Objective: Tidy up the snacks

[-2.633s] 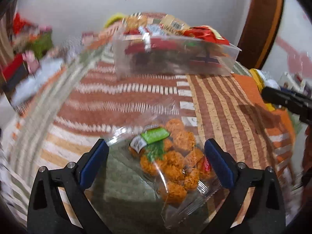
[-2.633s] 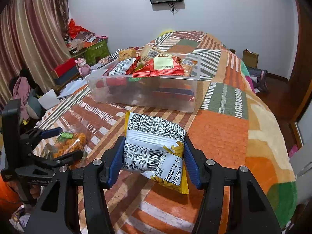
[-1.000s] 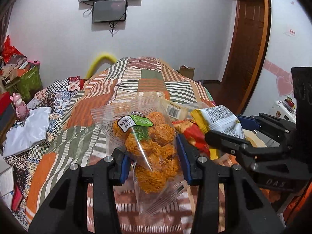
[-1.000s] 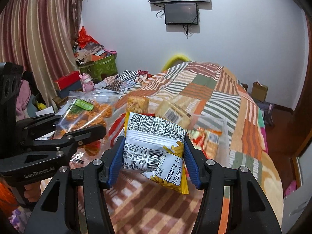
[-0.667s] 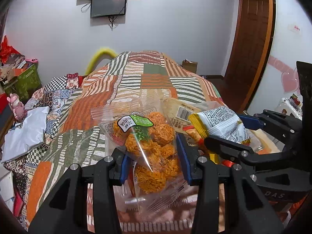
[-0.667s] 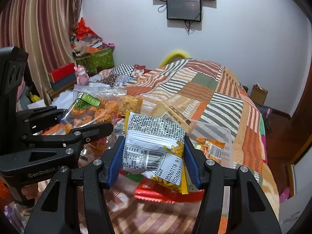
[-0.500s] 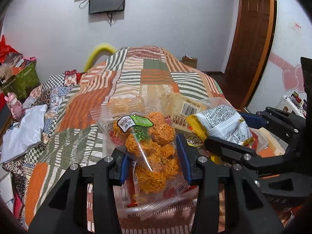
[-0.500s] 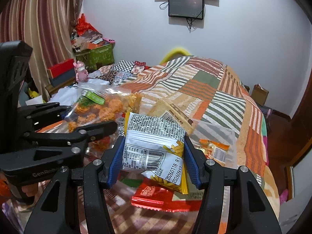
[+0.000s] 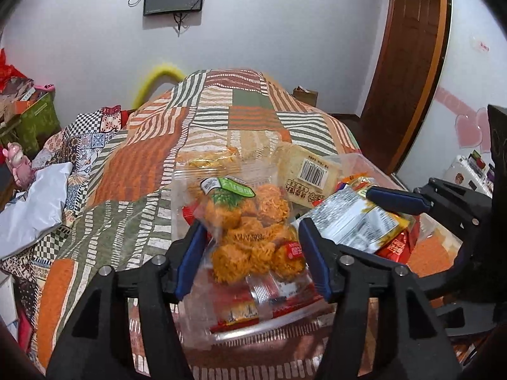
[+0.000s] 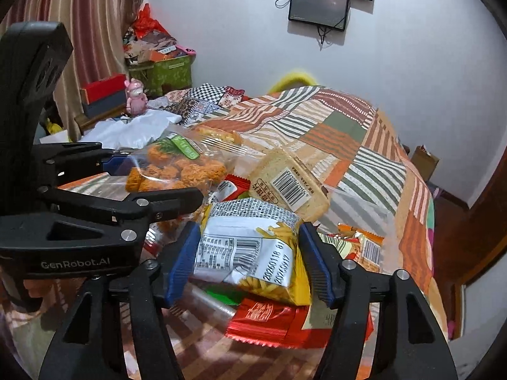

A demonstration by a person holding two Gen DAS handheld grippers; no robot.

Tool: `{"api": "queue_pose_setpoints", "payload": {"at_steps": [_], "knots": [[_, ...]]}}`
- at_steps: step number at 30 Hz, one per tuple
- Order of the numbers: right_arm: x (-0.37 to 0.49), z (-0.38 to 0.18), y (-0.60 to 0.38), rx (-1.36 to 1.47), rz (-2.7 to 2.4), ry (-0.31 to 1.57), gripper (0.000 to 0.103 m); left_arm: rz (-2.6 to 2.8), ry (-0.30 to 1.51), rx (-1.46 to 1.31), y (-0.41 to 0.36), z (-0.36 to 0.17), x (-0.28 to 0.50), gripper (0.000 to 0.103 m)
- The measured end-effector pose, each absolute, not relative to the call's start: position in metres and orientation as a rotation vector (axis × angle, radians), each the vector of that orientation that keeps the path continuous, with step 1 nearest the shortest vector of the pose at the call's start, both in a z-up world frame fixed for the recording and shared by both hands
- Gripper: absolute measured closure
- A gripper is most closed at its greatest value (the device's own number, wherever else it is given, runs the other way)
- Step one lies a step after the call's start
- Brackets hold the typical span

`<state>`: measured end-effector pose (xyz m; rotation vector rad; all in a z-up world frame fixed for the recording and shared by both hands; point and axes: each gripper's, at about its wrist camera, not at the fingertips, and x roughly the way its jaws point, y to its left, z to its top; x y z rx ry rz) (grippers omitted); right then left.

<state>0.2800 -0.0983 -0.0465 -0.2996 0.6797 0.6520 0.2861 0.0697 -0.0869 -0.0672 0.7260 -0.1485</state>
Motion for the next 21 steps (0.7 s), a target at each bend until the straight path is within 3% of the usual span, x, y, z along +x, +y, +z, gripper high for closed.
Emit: {"api": "queue_pose_setpoints", "payload": {"at_steps": [6,21], "knots": [[0.267,-0.028,-0.111,-0.255,0.652,0.64,0.035,-0.132,0.676,-0.049,0.068,-0.069,0.264,0.041],[0.21,0.027,-0.175,-0.04,0.63,0.521,0.034,-0.138,0.445,-0.057,0.046,0.002,0.158,0.04]]}}
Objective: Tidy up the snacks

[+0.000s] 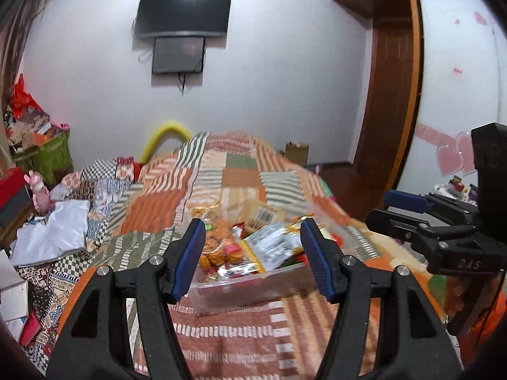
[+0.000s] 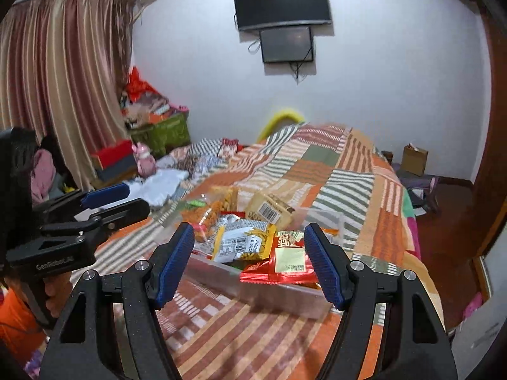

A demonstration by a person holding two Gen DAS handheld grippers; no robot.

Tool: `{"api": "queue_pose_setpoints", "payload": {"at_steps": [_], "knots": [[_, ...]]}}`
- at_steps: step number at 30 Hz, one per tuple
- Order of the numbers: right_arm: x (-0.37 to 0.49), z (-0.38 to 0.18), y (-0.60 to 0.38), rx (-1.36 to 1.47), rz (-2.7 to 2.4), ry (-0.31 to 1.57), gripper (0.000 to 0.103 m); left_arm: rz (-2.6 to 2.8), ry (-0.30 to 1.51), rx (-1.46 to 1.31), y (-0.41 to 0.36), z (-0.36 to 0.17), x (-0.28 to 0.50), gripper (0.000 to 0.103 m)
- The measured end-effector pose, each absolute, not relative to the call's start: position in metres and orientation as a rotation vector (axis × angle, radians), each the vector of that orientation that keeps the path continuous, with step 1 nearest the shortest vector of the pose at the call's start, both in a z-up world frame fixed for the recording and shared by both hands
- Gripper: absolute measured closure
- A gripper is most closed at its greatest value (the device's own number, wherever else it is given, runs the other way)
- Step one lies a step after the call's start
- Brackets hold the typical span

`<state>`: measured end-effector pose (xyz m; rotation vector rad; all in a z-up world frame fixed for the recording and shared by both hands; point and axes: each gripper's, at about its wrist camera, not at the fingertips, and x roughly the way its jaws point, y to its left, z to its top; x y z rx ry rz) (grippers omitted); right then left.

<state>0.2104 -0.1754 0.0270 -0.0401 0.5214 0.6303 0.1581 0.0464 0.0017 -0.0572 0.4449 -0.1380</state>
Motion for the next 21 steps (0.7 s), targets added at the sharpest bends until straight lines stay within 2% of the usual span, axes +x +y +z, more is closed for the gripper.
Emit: {"api": "queue_pose_setpoints", "payload": {"at_steps": [5,7,9,14,21], "knots": [[0.183,0.043,-0.189,-0.005,0.636,0.462,0.034,-0.131,0.373,-0.05,0.036,0.018,0.122,0.031],[0.171,0.049,-0.194,0.009,0.635,0.433,0.028,-0.128,0.355,-0.055,0.035,0.022,0.111,0.027],[0.161,0.053,-0.196,0.014,0.63,0.406,0.023,-0.12,0.341,-0.063,0.034,0.026,0.101,0.019],[0.141,0.057,-0.199,0.006,0.622,0.359,0.017,-0.082,0.298,-0.061,0.034,0.031,0.083,0.006],[0.137,0.054,-0.198,-0.005,0.61,0.339,0.01,-0.061,0.284,-0.065,0.036,0.029,0.075,0.002]]}}
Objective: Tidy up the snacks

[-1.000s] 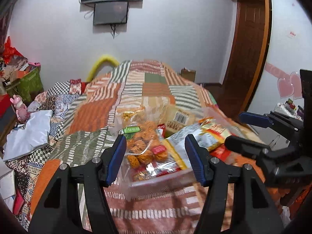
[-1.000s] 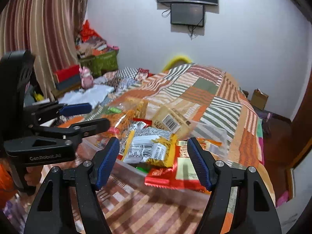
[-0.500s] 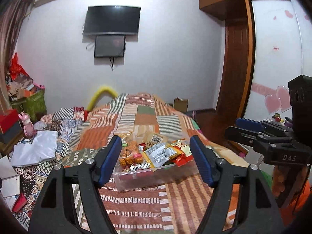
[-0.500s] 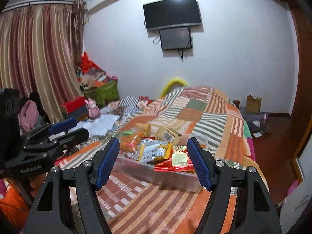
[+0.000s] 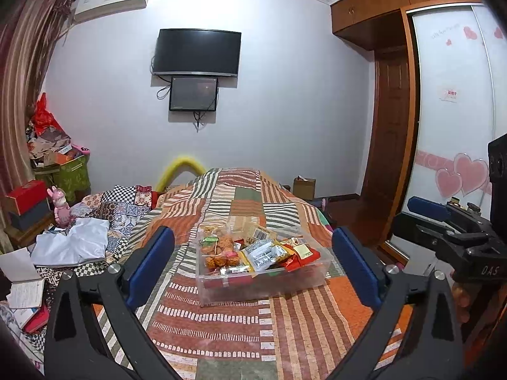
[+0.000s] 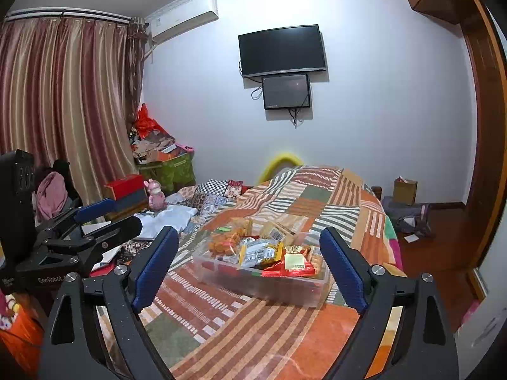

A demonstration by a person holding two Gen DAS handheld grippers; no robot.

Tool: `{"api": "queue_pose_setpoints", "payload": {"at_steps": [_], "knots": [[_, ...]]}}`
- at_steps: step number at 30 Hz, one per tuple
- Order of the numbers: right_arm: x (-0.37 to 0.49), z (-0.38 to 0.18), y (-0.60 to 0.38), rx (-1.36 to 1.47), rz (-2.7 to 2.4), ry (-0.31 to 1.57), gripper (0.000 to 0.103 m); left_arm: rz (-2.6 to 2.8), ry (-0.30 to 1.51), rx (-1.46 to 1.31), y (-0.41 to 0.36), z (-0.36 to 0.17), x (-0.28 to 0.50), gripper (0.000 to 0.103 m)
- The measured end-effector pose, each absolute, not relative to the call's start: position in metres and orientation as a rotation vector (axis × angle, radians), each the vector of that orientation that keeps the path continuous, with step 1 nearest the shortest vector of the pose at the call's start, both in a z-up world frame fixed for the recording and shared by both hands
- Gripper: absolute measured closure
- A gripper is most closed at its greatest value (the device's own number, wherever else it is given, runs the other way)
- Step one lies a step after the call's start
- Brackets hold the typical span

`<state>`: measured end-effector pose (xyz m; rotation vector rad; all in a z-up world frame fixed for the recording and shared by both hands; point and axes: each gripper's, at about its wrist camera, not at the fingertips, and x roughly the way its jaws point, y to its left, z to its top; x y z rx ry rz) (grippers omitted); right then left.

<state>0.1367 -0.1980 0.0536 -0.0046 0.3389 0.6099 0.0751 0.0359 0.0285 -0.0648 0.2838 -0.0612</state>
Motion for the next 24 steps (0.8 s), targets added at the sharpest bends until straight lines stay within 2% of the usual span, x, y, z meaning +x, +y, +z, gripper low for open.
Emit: {"api": "queue_pose_setpoints", "payload": {"at_steps": [24], "knots": [[0.137,0.042,-0.205,0.011,0.6,0.358,0.008,-0.065,0.309,-0.067,0.035,0.017,0.082,0.002]]}}
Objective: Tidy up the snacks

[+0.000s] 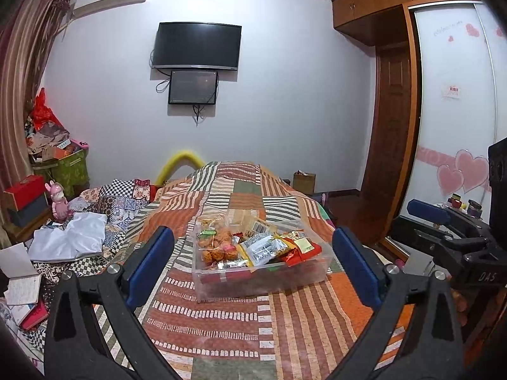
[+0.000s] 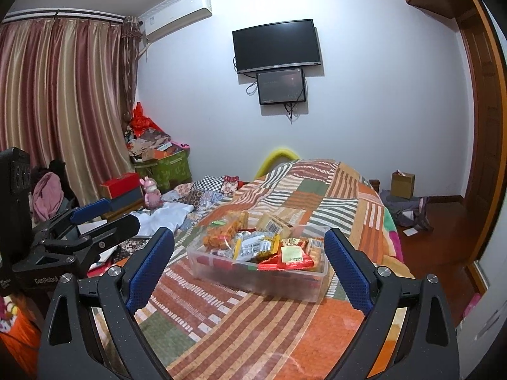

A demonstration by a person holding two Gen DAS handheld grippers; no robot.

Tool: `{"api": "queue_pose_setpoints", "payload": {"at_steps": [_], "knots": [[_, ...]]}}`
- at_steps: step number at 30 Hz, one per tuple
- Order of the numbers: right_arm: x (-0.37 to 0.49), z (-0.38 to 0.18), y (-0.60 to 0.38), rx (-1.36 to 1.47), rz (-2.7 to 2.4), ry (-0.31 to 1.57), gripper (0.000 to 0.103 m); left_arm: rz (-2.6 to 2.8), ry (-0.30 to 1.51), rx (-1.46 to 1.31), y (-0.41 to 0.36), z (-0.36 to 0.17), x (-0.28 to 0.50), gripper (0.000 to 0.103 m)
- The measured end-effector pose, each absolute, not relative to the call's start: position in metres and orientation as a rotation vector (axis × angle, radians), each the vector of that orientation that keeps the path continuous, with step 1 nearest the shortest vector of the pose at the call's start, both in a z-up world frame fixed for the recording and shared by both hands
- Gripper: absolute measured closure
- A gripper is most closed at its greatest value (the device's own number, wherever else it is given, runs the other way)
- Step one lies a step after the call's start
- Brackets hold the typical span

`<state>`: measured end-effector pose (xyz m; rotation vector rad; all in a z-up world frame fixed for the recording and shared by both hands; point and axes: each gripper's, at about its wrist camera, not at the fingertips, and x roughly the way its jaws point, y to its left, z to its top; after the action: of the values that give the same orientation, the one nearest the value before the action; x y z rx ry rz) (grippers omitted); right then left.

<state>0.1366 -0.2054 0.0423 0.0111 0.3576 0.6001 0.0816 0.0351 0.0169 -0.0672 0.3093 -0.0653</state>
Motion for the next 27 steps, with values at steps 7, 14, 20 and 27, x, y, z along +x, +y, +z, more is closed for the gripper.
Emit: {"api": "queue_pose_setpoints", "payload": {"at_steps": [7,14,20,27], "knots": [[0.1357,0.0436,-0.2066,0.015,0.602,0.354,0.008,-0.069,0.31,-0.065,0.0336,0.0173,0.0811,0.002],[0.1349,0.0441,-0.2058,0.013,0.605,0.352,0.008,-0.074,0.312,-0.062,0.0318,0.0171,0.0809,0.002],[0.1346,0.0442,-0.2056,0.014,0.604,0.351,0.008,-0.079,0.315,-0.061,0.0306,0.0163,0.0809,0.002],[0.1348,0.0439,-0.2056,0.013,0.605,0.352,0.008,-0.081,0.319,-0.069,0.0318,0.0176,0.0809,0.002]]}}
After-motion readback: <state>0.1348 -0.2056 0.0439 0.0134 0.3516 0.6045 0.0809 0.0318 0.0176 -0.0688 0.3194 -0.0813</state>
